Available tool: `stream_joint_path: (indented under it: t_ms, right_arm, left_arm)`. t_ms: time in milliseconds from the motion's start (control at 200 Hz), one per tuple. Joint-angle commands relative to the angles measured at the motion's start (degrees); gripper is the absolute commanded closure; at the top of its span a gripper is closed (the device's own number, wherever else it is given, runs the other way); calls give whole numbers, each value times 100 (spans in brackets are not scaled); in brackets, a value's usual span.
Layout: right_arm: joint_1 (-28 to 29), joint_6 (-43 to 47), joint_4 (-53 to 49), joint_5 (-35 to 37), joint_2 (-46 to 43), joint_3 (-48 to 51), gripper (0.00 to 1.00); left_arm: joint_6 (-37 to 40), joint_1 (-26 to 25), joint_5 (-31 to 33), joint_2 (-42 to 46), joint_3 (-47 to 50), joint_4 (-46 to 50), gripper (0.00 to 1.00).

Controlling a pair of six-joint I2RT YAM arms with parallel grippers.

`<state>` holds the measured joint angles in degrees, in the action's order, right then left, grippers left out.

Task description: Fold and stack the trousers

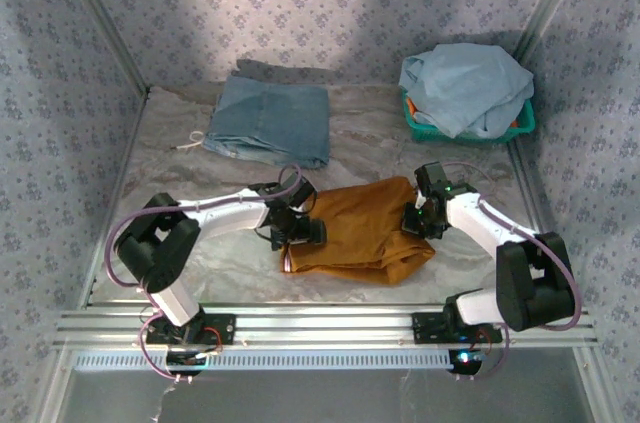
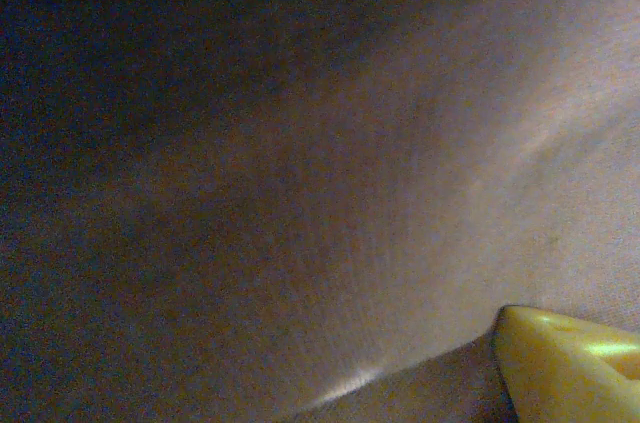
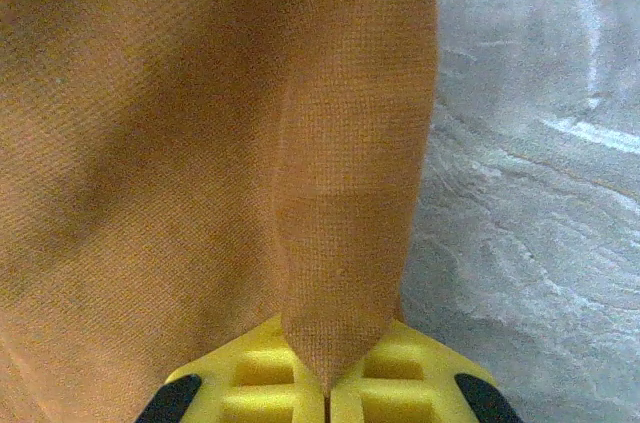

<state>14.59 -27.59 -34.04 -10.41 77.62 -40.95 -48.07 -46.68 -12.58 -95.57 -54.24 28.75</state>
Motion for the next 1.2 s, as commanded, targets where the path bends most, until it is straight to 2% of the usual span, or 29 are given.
stream_joint_path:
  t_ms: [0, 110, 265, 365, 430, 550, 590, 765, 810, 864, 934, 1069, 1199]
  right_arm:
    - [23, -60, -66, -338, -27, 174, 100]
    - [-5, -34, 46, -373, 56, 173, 100]
    - [-21, 0, 64, -391, 91, 122, 100]
    - [-29, 9, 30, -391, 38, 113, 100]
    - [-36, 4, 34, -392, 15, 122, 100]
    - [-43, 10, -14, -400, -26, 118, 100]
    - [-38, 23, -15, -416, -54, 106, 100]
    - [-50, 26, -188, -417, -115, 27, 100]
    - [-57, 27, -211, -410, -148, 29, 100]
    - [-72, 27, -249, -406, -184, 16, 100]
    - [-77, 36, -282, -400, -235, 9, 100]
    - [-109, 40, -318, -433, -311, -9, 100]
    - [-98, -1, -370, -482, -451, -90, 100]
  left_arm:
    - [101, -131, 1093, -11, 176, 1130, 11]
    - [180, -130, 1653, 188, -43, 1587, 7]
    - [137, -127, 1701, 140, -28, 1541, 6]
    - [73, -126, 1470, -6, 301, 1123, 6]
    - [-91, -120, 1198, -142, 607, 614, 10]
    - [-321, -244, 1091, -553, 977, 174, 14]
    - [-406, -254, 999, -668, 1127, -58, 18]
    - [-571, -502, 588, -1236, 1283, -844, 45]
    - [-561, -556, 505, -1318, 1266, -990, 62]
    - [-543, -602, 524, -1359, 1244, -1036, 73]
    - [-495, -613, 505, -1351, 1216, -1029, 100]
    - [-316, -634, 713, -1214, 1103, -687, 100]
    - [38, -624, 1143, -618, 777, -18, 100]
